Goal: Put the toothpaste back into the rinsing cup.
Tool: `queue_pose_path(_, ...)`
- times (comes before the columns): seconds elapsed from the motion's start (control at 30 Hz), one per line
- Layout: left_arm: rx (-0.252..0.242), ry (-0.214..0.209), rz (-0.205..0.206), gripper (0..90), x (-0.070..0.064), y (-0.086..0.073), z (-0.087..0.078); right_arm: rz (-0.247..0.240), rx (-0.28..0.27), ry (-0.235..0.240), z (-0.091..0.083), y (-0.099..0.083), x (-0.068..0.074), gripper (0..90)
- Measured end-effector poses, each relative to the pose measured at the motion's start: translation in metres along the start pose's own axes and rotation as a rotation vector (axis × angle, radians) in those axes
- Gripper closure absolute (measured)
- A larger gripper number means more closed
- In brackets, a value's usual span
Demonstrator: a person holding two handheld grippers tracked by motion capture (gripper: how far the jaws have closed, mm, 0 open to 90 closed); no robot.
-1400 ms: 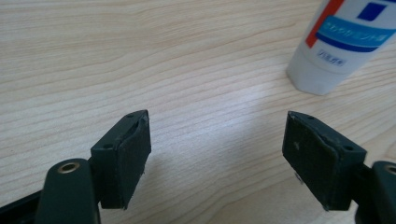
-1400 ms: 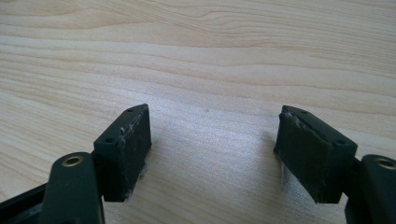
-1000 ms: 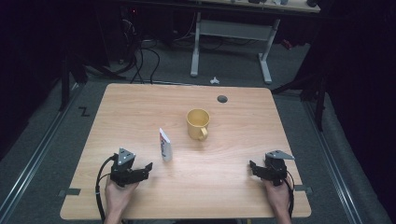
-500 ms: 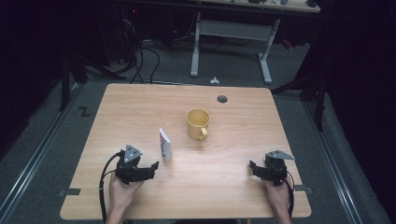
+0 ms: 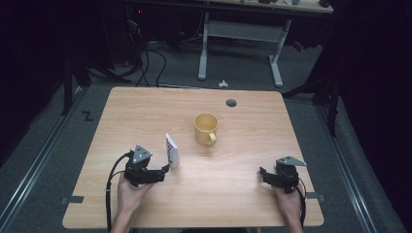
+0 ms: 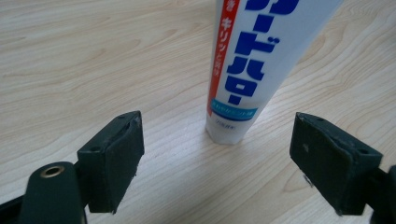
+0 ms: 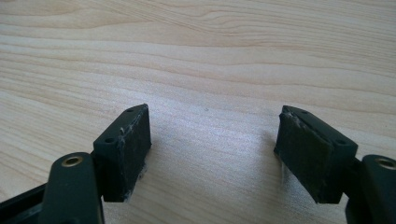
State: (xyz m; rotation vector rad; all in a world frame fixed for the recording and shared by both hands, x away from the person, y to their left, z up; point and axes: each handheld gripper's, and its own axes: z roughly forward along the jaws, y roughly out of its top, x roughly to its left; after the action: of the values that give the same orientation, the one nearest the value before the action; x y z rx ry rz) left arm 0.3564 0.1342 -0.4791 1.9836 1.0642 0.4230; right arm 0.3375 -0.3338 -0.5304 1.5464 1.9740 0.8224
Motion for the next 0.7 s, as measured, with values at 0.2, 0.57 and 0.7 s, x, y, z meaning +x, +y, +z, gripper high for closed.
queue_pose_path(0.2, -0.007, -0.012, 0.011, 18.5, -0.003, 0.008, 0.003, 0.000, 0.000, 0.000, 0.000, 0.000, 0.000, 26.4)
queue_pose_path(0.57, -0.021, -0.054, 0.017, 19.0, -0.004, 0.021, 0.014, 0.000, 0.000, 0.000, 0.000, 0.000, 0.000, 26.3)
queue_pose_path(0.7, -0.029, -0.068, 0.023, 20.1, -0.003, 0.026, 0.019, 0.000, 0.000, 0.000, 0.000, 0.000, 0.000, 26.3)
